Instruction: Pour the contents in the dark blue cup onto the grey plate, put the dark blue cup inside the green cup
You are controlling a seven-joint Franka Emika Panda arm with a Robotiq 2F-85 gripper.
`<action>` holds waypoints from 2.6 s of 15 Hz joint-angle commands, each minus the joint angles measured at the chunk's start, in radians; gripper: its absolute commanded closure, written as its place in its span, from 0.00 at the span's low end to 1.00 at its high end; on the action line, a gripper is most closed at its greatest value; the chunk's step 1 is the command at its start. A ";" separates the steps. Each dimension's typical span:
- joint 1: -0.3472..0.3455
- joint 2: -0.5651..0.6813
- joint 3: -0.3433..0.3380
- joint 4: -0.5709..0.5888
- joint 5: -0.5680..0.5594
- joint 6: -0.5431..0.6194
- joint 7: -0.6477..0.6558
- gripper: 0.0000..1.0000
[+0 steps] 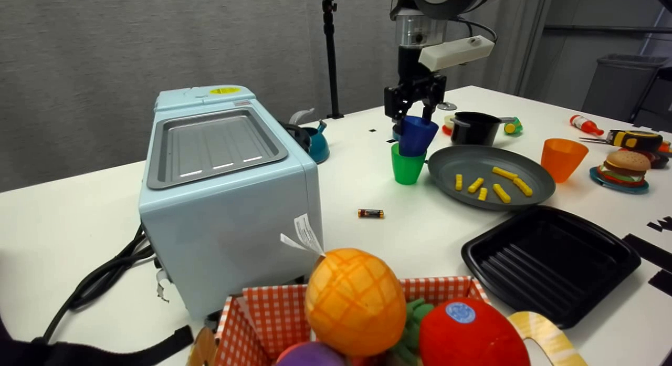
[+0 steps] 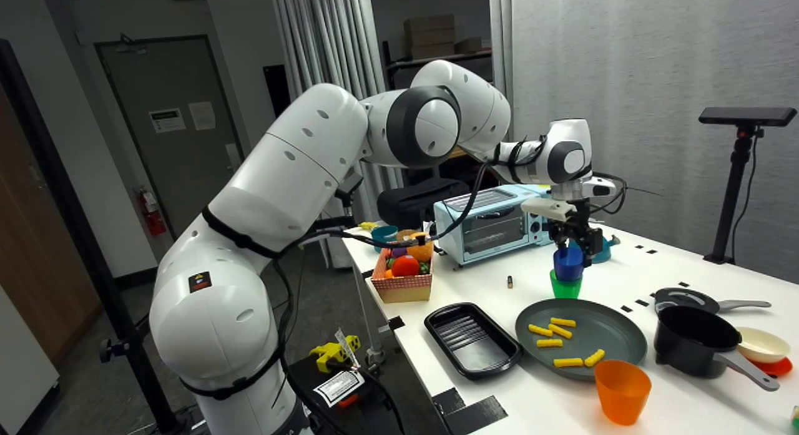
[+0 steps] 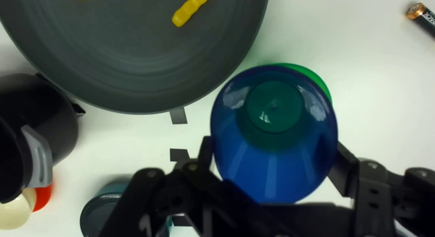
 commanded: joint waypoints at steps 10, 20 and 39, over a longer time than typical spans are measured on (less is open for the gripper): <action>0.025 0.038 -0.021 0.063 0.021 -0.026 0.001 0.00; 0.004 -0.071 -0.019 -0.028 0.027 0.012 -0.019 0.00; -0.110 -0.527 -0.003 -0.503 0.100 0.078 -0.286 0.00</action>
